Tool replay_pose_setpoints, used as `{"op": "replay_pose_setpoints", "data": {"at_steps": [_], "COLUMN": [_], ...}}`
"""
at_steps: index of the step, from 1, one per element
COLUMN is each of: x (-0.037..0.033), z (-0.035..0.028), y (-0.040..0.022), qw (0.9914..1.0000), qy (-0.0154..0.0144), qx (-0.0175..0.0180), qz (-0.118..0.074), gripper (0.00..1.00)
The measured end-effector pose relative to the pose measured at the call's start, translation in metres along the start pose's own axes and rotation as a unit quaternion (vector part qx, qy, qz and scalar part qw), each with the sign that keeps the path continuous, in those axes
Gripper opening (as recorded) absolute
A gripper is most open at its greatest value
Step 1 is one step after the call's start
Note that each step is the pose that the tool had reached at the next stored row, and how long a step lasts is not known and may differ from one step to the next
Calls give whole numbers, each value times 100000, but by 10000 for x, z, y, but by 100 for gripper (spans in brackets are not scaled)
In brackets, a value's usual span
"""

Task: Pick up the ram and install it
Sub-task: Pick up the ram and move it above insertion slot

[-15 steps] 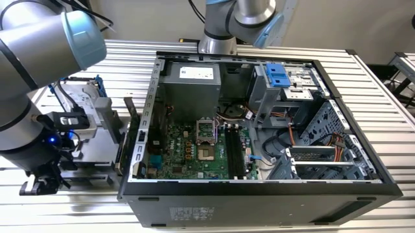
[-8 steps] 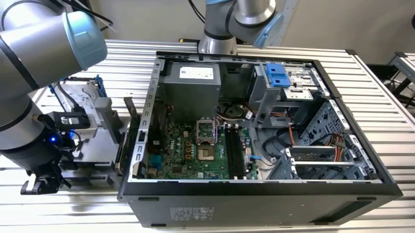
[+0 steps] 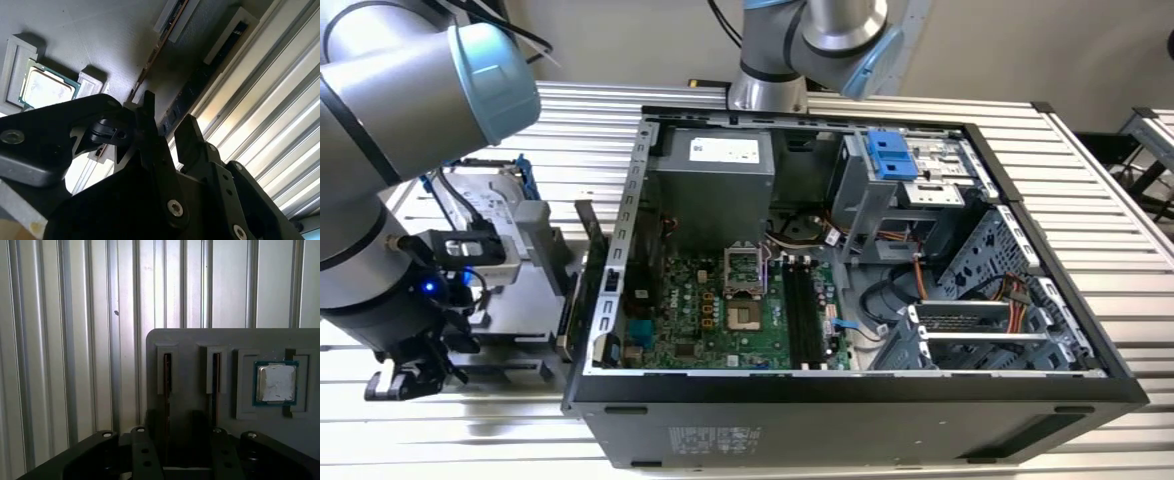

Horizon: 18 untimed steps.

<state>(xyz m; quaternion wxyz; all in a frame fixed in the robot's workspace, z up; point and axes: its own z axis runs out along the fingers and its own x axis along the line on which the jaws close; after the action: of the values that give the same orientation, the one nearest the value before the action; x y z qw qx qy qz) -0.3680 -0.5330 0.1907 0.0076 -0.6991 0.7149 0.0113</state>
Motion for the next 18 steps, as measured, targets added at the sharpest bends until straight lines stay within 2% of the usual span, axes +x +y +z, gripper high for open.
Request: {"op": "replay_pose_setpoints", "data": {"at_steps": [7,17,18], "x": [0,-1,-1], "z": [-1,-46,-48], "y": [1,7,7], "qw": [99998,99993,99993], "qy": [2,5,4], "qx": [-18,-37,-36], "qz": [-591,-1174,-1174], "gripper": [100,100,0]}}
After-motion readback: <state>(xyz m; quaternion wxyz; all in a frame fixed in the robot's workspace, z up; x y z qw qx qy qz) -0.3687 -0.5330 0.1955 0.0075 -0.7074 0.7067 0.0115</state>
